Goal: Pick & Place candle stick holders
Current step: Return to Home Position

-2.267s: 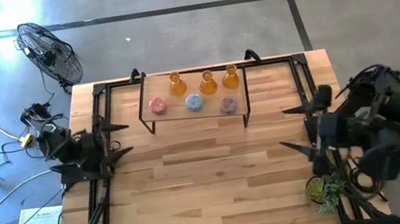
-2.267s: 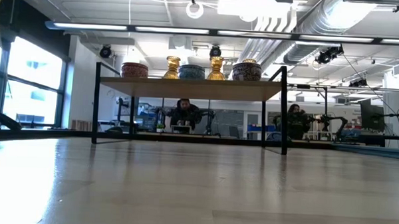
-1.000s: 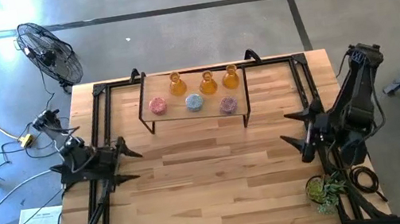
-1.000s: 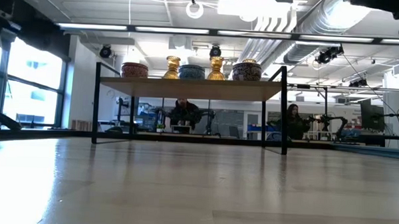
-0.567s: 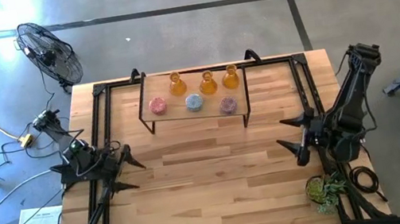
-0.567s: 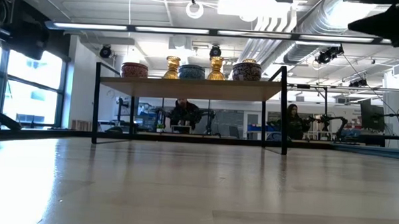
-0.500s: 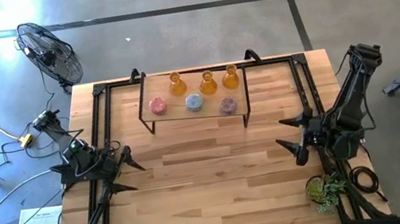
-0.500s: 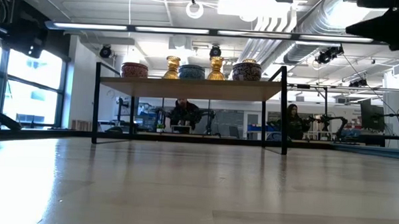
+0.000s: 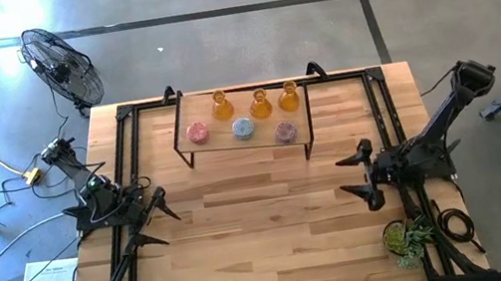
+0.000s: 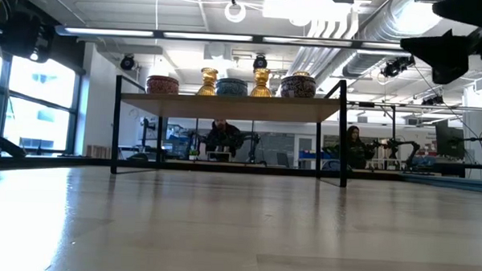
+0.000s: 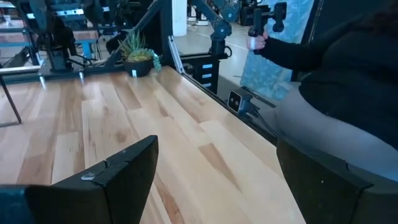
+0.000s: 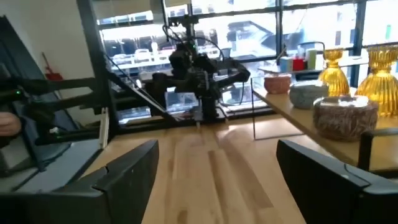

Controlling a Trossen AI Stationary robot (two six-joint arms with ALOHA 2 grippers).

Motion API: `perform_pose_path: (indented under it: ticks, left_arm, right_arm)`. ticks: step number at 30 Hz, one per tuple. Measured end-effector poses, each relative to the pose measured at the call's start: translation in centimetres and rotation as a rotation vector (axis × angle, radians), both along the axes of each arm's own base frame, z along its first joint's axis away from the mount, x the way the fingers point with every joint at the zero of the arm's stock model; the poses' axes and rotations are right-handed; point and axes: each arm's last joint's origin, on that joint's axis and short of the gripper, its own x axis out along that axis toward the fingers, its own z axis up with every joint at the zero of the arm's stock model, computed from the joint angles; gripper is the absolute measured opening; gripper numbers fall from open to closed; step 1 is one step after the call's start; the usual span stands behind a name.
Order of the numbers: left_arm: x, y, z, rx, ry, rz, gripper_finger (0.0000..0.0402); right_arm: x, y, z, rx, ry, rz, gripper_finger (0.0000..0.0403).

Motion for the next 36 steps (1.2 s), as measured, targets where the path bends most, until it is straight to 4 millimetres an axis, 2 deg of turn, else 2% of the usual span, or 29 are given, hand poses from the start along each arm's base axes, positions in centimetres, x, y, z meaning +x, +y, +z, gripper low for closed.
perform_pose_path:
  ticks: [5,9,14,17,22,26,36]
  left_arm:
    - [0.1,-0.1,-0.3,-0.002,-0.005,0.001,0.0321]
    - [0.1,-0.1,-0.3,0.007,-0.010,0.006,0.0321]
    - [0.1,0.0,-0.3,0.015,-0.015,0.027,0.0321]
    - [0.2,0.0,-0.4,0.018,-0.016,0.034,0.0321]
    - [0.2,0.0,-0.4,0.019,-0.016,0.035,0.0321]
    - [0.2,0.0,-0.4,0.020,-0.015,0.037,0.0321]
    - [0.2,0.0,-0.4,0.028,-0.018,0.037,0.0321]
  right_arm:
    - [0.6,-0.6,0.1,-0.024,-0.007,0.002,0.0298]
    - [1.0,-1.0,0.2,-0.033,-0.018,0.047,0.0264]
    - [1.2,-1.5,0.3,-0.033,-0.021,-0.028,0.0216]
    - [1.0,-1.7,0.5,-0.059,-0.022,-0.098,0.0191]
    - [0.5,-1.6,1.0,-0.117,-0.046,-0.095,0.0154]
    - [-0.1,-2.0,1.4,-0.125,-0.051,-0.162,0.0129]
    - [-1.2,-2.9,1.4,-0.158,-0.030,-0.161,0.0062]
